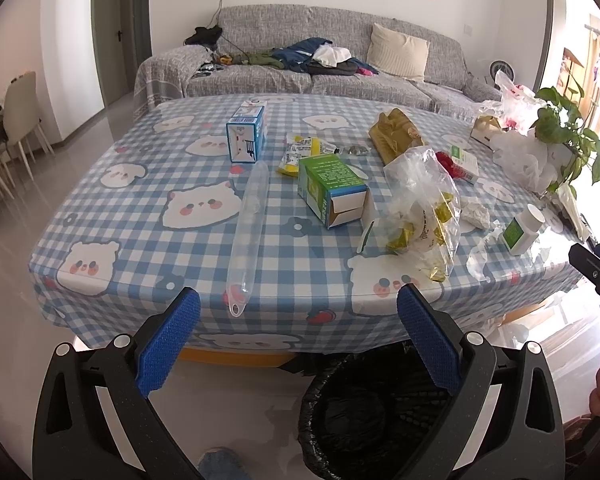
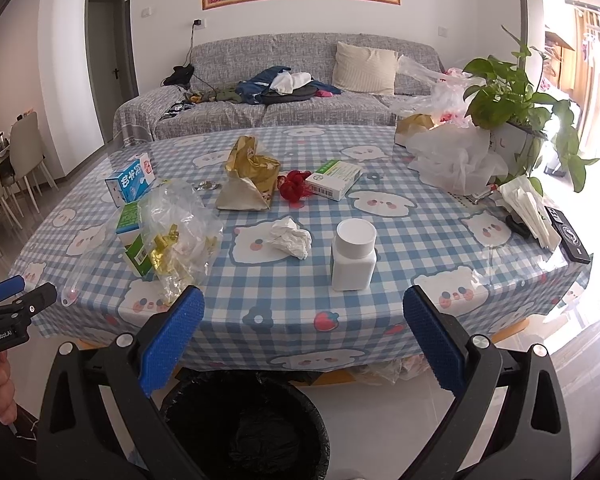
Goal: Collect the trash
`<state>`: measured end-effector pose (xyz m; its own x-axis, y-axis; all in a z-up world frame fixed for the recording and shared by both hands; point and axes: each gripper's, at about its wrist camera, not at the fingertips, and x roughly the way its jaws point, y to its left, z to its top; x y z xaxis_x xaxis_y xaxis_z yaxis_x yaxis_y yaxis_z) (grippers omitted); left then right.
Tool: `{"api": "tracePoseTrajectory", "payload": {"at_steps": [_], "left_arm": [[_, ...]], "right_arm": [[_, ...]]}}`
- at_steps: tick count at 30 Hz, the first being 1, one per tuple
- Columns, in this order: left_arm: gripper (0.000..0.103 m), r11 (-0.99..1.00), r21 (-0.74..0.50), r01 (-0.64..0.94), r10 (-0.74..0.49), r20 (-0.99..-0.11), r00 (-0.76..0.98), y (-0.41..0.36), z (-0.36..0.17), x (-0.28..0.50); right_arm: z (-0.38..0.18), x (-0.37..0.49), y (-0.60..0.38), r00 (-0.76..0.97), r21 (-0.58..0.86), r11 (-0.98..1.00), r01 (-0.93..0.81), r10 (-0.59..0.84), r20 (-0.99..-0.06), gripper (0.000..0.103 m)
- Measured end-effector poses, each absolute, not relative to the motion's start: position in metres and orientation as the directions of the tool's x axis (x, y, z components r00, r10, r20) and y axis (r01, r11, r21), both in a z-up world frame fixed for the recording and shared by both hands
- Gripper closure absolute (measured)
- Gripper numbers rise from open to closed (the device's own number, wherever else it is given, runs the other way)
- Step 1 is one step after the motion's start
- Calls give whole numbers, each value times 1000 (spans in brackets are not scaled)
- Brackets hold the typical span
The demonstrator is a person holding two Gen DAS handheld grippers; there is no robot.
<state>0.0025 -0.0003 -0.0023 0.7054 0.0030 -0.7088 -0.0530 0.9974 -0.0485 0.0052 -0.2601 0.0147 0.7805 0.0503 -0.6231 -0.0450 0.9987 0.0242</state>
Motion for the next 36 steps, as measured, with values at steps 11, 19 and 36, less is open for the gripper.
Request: {"api": "tracePoseTrajectory", "payload": {"at_steps": [11, 19, 36], "left_arm": [[7, 997, -47, -55, 5, -711, 704, 0, -2, 2], [7, 997, -49, -56, 5, -711, 704, 0, -2, 2], [8, 995, -43, -87, 28, -732, 680, 14, -4, 17]], "right_arm": [[16, 5, -260, 783, 21, 999, -41, 45, -620, 7], [16, 5, -260, 784, 19, 999, -41, 44, -619, 7], [18, 12, -244, 790, 12, 997, -75, 66, -610, 8]]}}
